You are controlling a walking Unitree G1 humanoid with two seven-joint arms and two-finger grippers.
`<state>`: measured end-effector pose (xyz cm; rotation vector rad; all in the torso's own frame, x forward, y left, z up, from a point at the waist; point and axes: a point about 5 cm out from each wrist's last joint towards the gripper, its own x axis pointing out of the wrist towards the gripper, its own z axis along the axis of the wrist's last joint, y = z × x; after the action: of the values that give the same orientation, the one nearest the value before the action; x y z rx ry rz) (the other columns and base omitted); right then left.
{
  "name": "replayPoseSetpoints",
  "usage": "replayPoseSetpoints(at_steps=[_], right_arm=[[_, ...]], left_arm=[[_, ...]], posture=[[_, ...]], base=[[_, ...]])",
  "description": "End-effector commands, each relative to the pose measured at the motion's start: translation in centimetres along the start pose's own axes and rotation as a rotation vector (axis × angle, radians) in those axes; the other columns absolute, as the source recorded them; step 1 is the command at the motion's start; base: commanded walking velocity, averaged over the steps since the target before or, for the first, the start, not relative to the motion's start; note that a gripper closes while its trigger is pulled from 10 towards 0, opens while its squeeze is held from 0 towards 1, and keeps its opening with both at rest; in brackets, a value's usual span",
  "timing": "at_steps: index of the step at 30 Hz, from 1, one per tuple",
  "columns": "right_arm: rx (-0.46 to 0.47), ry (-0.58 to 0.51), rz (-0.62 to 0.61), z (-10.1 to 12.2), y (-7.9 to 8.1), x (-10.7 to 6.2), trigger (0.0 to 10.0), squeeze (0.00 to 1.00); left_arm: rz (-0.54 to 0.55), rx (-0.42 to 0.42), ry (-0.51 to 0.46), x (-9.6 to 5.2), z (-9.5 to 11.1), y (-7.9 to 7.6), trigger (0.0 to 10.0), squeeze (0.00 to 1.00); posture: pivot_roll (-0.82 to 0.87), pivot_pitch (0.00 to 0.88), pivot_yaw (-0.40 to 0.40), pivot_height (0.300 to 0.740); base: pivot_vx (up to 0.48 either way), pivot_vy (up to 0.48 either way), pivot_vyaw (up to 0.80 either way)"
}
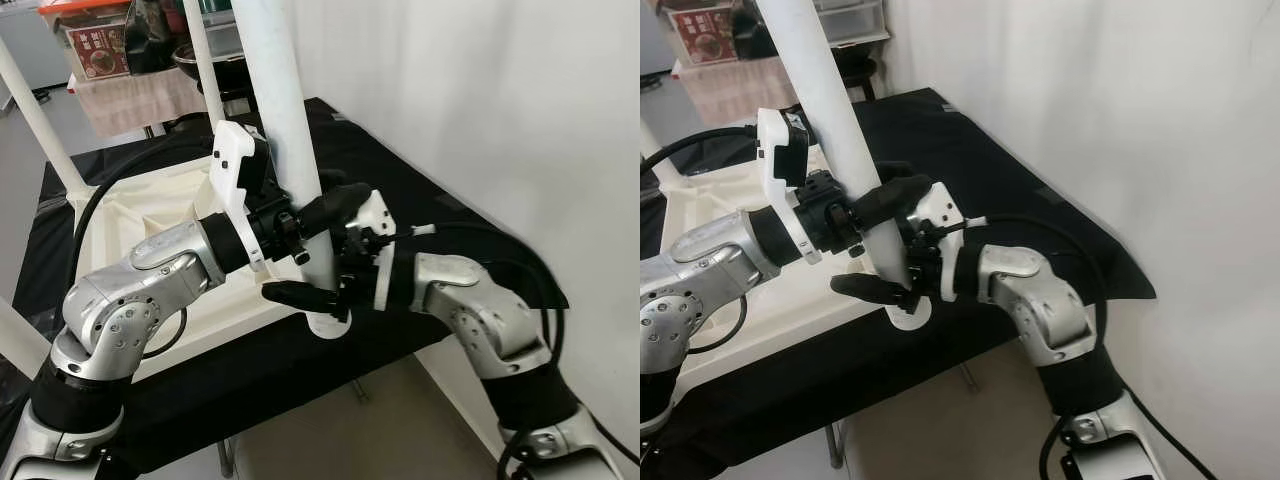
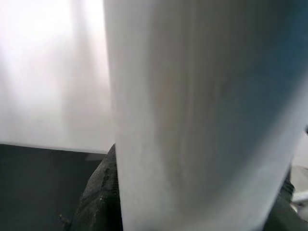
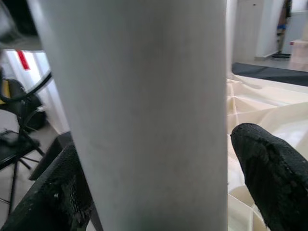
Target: Building children table
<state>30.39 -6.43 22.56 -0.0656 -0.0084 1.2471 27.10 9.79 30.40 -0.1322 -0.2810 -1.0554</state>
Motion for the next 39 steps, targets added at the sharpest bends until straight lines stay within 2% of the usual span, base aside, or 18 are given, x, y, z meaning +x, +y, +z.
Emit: replayPoseSetpoints(at_steps=[1, 6, 7, 10, 11, 28, 29, 30, 31, 32, 34, 35, 36, 39], right_arm=[[-0.012, 0.027, -0.010, -0.6, 0.6, 1.5, 10.0, 0.00], [-0.038, 0.065, -0.069, -1.3, 1.0, 3.2, 10.0, 0.00], [-0.033, 0.071, -0.076, -1.4, 1.0, 3.4, 4.3, 0.00], [-0.029, 0.073, -0.081, -1.5, 1.1, 3.5, 4.3, 0.00], [-0.023, 0.077, -0.093, -1.6, 1.0, 3.7, 0.0, 0.00], [-0.031, 0.044, -0.215, -1.7, -0.2, 4.1, 0.0, 0.00], [-0.036, 0.018, -0.243, -1.5, -0.5, 4.1, 0.0, 0.00], [-0.036, 0.018, -0.243, -1.5, -0.5, 4.1, 0.0, 0.00], [-0.035, -0.014, -0.275, -1.3, -0.8, 4.0, 0.0, 0.00], [-0.035, -0.014, -0.275, -1.3, -0.8, 4.0, 0.0, 0.00], [-0.025, -0.062, -0.345, -1.2, -1.6, 3.6, 0.0, 0.00], [-0.025, -0.062, -0.345, -1.2, -1.6, 3.6, 0.0, 0.00], [-0.016, -0.074, -0.378, -1.2, -2.1, 3.2, 0.0, 0.00], [-0.006, -0.098, -0.456, -1.0, -3.5, 2.1, 0.0, 0.00]], left_arm=[[-0.045, 0.012, -0.044, 0.4, 0.5, -0.7, 0.0, 0.00], [-0.054, 0.021, -0.056, 0.7, 0.5, -0.8, 0.0, 0.00], [-0.056, 0.022, -0.057, 0.7, 0.5, -0.9, 0.0, 0.00], [-0.056, 0.023, -0.058, 0.7, 0.5, -0.9, 0.0, 0.00], [-0.059, 0.023, -0.058, 0.8, 0.5, -1.0, 0.0, 0.00], [-0.072, 0.036, -0.064, 1.0, -0.2, -1.3, 0.0, 0.00], [-0.059, 0.019, -0.081, 0.9, -0.2, -1.2, 4.3, 0.00], [-0.059, 0.019, -0.081, 0.9, -0.2, -1.2, 4.3, 0.00], [-0.014, -0.013, -0.102, 0.5, -0.2, -0.6, 10.0, 1.00], [-0.014, -0.013, -0.102, 0.5, -0.2, -0.6, 10.0, 1.00], [0.153, -0.069, -0.140, -1.2, -0.4, 1.7, 10.0, 1.00], [0.153, -0.069, -0.140, -1.2, -0.4, 1.7, 10.0, 1.00], [0.235, -0.091, -0.160, -2.4, -0.4, 2.8, 10.0, 1.00], [0.375, -0.103, -0.182, -4.8, -0.3, 4.4, 10.0, 1.00]], posture=[[-0.10, 0.054, 0.044, 0.740], [-0.09, 0.046, 0.040, 0.740], [-0.09, 0.041, 0.041, 0.740], [-0.09, 0.041, 0.041, 0.740], [-0.09, 0.039, 0.043, 0.740], [-0.09, 0.021, 0.045, 0.740], [-0.09, 0.020, 0.047, 0.740], [-0.09, 0.020, 0.047, 0.740], [-0.09, 0.019, 0.050, 0.740], [-0.09, 0.019, 0.050, 0.740], [-0.08, 0.015, 0.058, 0.740], [-0.08, 0.015, 0.058, 0.740], [-0.08, 0.015, 0.057, 0.740], [-0.08, 0.014, 0.051, 0.740]], base=[[0.000, 0.000, 0.00], [0.000, 0.000, 0.00], [0.000, 0.000, 0.00], [0.000, 0.000, 0.00], [0.000, 0.000, 0.00], [0.000, 0.000, 0.00], [0.000, 0.000, 0.00], [0.000, 0.000, 0.00], [0.000, 0.000, 0.00], [0.000, 0.000, 0.00], [0.000, 0.000, 0.00], [0.000, 0.000, 0.00], [0.000, 0.000, 0.00], [0.000, 0.000, 0.00]])
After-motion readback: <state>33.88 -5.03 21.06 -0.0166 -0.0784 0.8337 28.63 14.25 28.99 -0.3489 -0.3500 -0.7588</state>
